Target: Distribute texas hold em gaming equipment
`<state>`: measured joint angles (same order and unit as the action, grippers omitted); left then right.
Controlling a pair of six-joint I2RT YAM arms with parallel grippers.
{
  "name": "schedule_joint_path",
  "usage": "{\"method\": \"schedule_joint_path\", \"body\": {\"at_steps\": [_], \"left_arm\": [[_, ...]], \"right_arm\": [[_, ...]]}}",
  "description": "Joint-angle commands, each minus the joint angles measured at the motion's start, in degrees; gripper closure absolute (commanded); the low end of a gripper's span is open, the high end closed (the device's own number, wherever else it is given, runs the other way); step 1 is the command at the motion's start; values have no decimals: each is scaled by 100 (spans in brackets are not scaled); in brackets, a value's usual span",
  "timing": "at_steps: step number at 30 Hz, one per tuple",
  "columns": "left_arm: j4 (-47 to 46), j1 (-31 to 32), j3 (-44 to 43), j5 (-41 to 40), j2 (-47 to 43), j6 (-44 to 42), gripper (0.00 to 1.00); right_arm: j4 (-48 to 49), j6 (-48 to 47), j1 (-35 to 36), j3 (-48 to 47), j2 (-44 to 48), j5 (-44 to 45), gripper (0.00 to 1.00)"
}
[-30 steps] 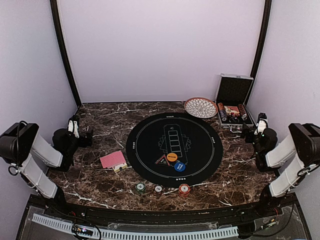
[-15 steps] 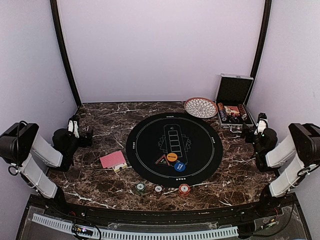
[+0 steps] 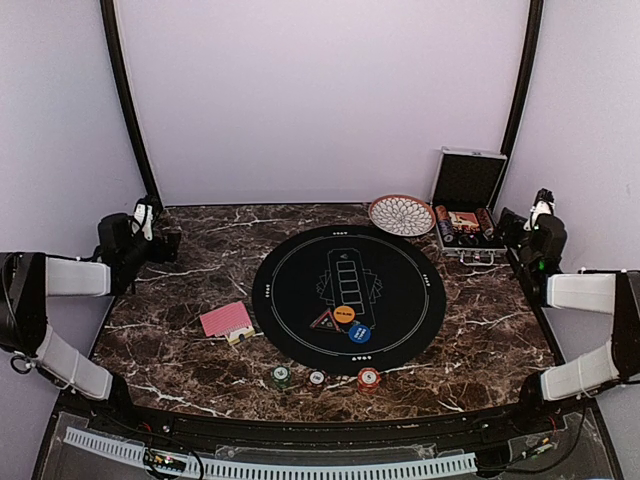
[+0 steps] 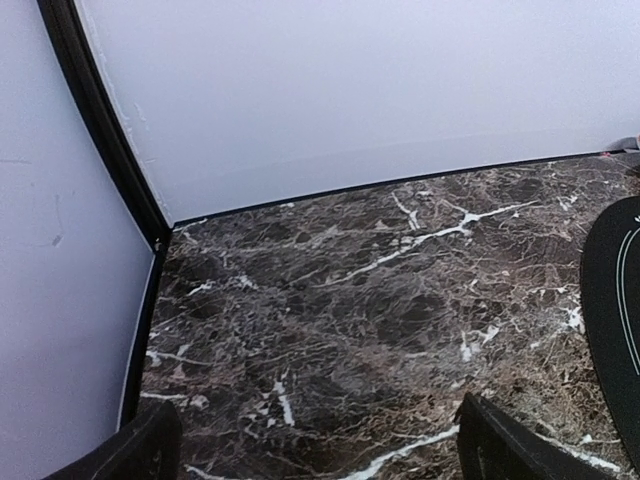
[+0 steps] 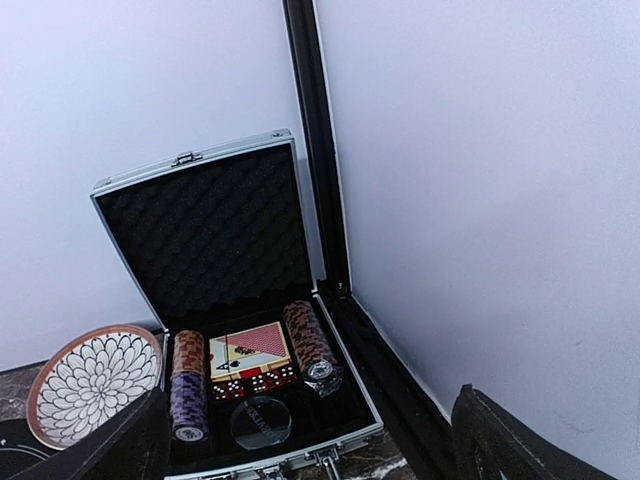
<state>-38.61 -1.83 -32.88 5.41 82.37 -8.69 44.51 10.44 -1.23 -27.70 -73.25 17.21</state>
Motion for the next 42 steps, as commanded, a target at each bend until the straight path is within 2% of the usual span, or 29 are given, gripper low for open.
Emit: {"method": "schedule_joint_path", "body": {"at_steps": [1,4,6,9,11,14,17,22,25,36,42], "left_arm": [[2229,-227,-505,327,-476,-147,1],[3452,-279,-1244,366,-452,-181,1],[4235,-290,-1761,354,-340,-212,1],[4985,-315,-2294,347,-216,-212,1],[5330,-326,-2535,363,-194,-194,1],[5592,-339,-2686,405,-266,-236,1],[5787,-345,-2766,332,-355,-322,1],[6075,-352,-2847,390,-478,-373,1],[6283,-350,-2929,424,-528,-470,1],[6708,-348,-3062,566,-497,-709,1],[6785,-353,-3124,650,-533,-761,1]], "right_arm": [[-1064,909,-73,-520,105,144,1],[-2027,1621,-121,-1090,14,116,1],[-2572,1748,-130,-1478,-108,-33,1],[-3647,2128,-171,-2131,-458,-24,2],[-3975,2049,-224,-2415,-728,-702,1],[-3861,1985,-182,-2480,-905,-2318,1],[-3978,1761,457,-2623,-889,-2335,1],[-5055,1136,1580,-3398,-1188,-1934,2],[-5370,1040,2176,-3604,-1281,-1800,2],[-5976,1109,4268,-3743,-1743,-1582,27],[-6244,1105,5121,-3962,-2212,-1618,41]]}}
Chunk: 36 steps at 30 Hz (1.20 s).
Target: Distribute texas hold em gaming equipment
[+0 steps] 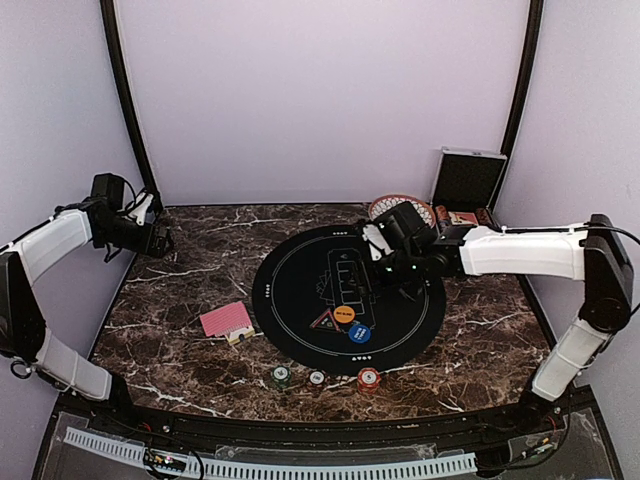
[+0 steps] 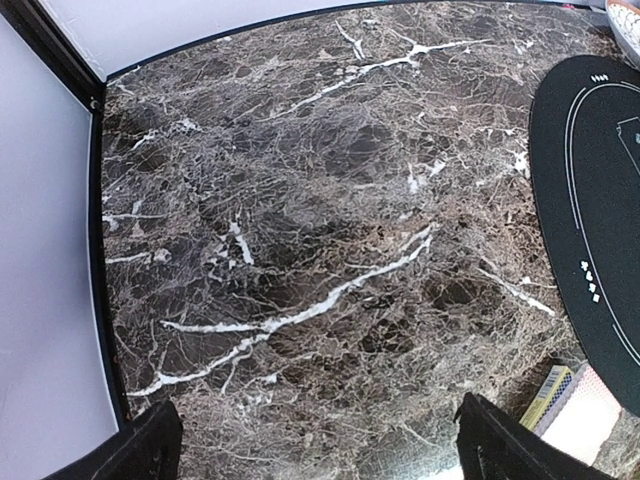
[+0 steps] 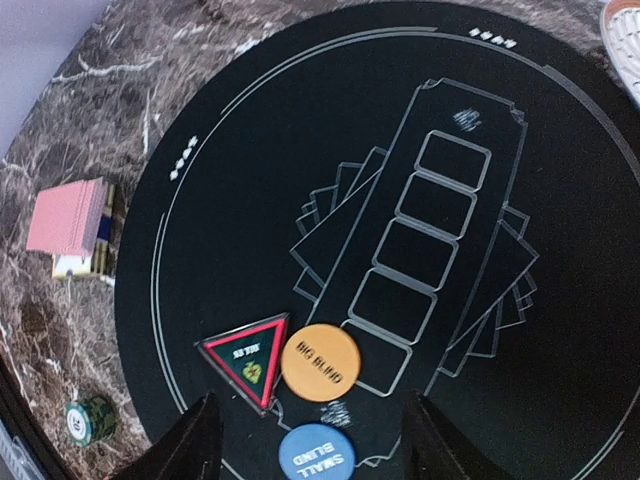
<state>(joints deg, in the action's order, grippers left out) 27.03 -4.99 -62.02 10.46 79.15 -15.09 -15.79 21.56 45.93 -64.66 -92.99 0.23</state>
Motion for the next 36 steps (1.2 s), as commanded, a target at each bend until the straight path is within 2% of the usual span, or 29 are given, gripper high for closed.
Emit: {"method": "schedule_joint_path", "body": {"at_steps": [1,7,15,26,36], "left_arm": [[219,-36,-213,131,-223,-126,1],[233,-28,-219,177,-302,-118,1],[307,-33,-253,282,-358,-115,1],[354,-28,-319,398,-426,-74,1],[343,-27,-380,437,-456,-8,1]], "right_arm": [[-254,-35,525,-280,-304,102,43],[-472,-190,1051,-308,-708,221,51],[-386,-211,1198,-316,-1113,95,63],[-460,-472,1197,-579,-1616,299,65],[-416,-580,1199,-868,-2010,145,67]]}}
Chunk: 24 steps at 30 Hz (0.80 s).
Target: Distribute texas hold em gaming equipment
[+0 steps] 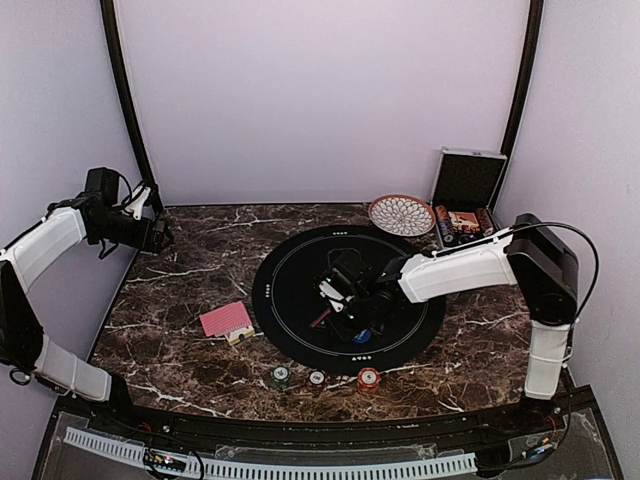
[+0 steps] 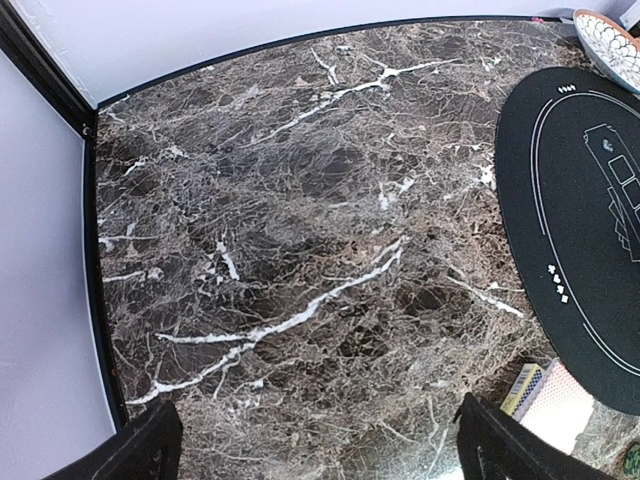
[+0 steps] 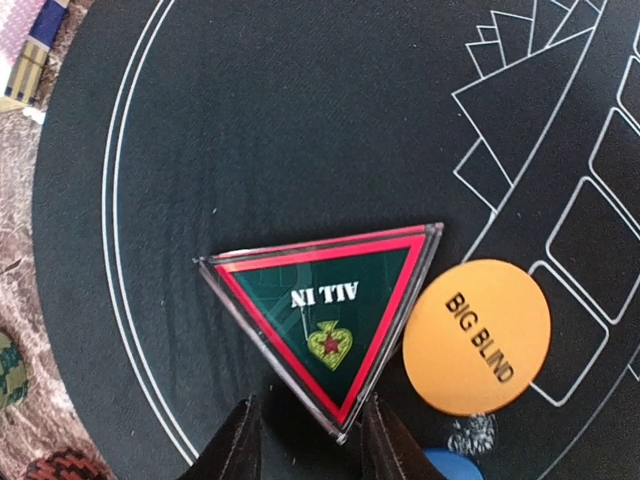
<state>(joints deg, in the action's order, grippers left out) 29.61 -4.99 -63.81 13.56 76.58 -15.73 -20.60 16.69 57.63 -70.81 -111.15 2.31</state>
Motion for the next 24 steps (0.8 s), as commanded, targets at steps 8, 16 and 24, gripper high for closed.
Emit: {"method": "schedule_joint_path", "body": {"at_steps": [8,16,24], "left_arm": [[111,-22,-190,64,-241,-3,1],[100,-27,-125,46,-299,-82,1],[85,-28,-96,55,-345,-122,1]], "right_arm": [[0,-203,28,-651,-542,-126,70],[-58,-307,26,-1198,-1031,-88,71],[-84,-457,29,-1732,-1464,-55,70]]}}
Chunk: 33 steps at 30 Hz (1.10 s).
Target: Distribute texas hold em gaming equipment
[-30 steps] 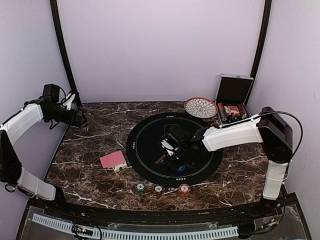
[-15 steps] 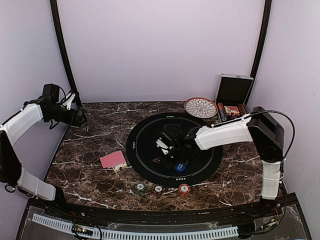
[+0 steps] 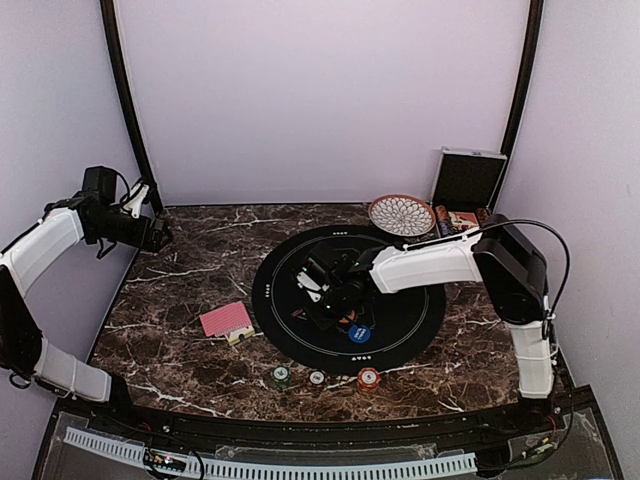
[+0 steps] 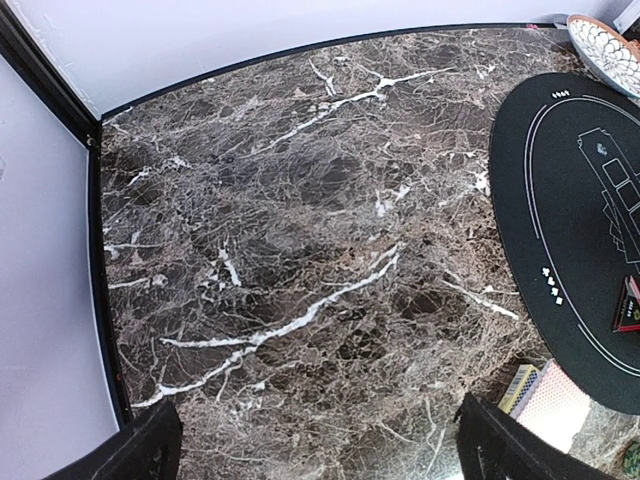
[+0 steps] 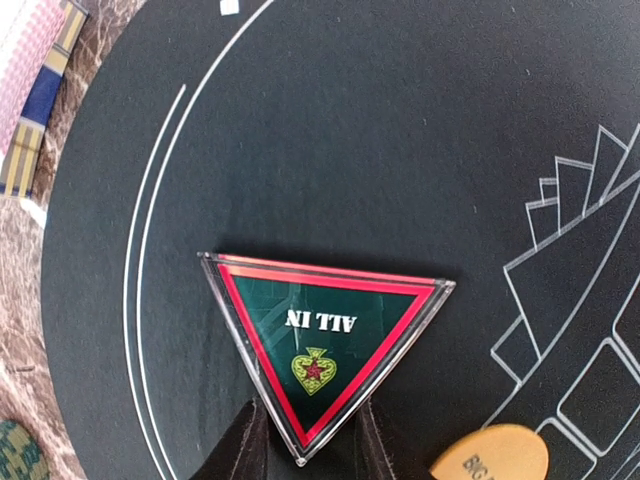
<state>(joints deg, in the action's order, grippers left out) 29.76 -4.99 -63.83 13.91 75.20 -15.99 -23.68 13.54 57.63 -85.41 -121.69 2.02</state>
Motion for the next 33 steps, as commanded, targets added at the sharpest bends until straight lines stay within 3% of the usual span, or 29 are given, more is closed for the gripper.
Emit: {"method": "schedule_joint_path", "body": {"at_steps": [1,18,23,25,28,33], "left_arm": [[64,-28,-85,26,-207,-96,1],[129,-24,16,144,-233,-165,1],[208,-27,30,226,-209,-233,1],[242,-32,29,283,-202,-260,1],[310,-28,37,369,-201,-329,1],[413,-27,61,449,-213,-435,1]], "right_arm": [[228,-156,29,-378,-477,-48,70],[-83,-244,26,-2217,-1574,-482,70],[-143,-244,0,-2305,-1423,-305,68],[-128,-199,-33,-2083,-1157,-224,60],[-65,-119,-80,-1547,-611,131,38],[-81,106,-123,-419,398,764,23]]}}
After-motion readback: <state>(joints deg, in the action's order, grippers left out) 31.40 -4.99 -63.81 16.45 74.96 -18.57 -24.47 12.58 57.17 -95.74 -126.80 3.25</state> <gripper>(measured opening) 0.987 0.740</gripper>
